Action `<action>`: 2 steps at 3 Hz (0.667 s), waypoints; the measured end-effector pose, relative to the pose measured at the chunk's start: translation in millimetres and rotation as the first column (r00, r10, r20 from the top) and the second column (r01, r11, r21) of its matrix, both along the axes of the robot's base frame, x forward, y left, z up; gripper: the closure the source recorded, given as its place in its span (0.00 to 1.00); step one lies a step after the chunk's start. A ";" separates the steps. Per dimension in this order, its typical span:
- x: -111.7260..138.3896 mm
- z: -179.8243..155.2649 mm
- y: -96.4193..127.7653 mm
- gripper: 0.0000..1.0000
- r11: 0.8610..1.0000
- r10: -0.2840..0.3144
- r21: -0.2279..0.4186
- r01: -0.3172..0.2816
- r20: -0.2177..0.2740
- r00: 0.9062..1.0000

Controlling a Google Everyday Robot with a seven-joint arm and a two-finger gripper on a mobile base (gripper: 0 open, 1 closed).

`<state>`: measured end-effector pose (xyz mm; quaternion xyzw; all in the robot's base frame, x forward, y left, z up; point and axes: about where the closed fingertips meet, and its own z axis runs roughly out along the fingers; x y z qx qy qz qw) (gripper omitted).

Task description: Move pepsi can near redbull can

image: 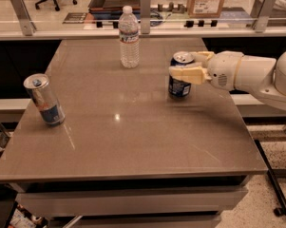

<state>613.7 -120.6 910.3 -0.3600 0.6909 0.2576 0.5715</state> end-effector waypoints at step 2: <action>-9.3 20.2 62.9 1.00 0.999 0.036 0.033 -0.036 -0.003 0.999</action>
Offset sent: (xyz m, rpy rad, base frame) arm -0.0190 0.1086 0.0270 0.0637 0.0115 0.0387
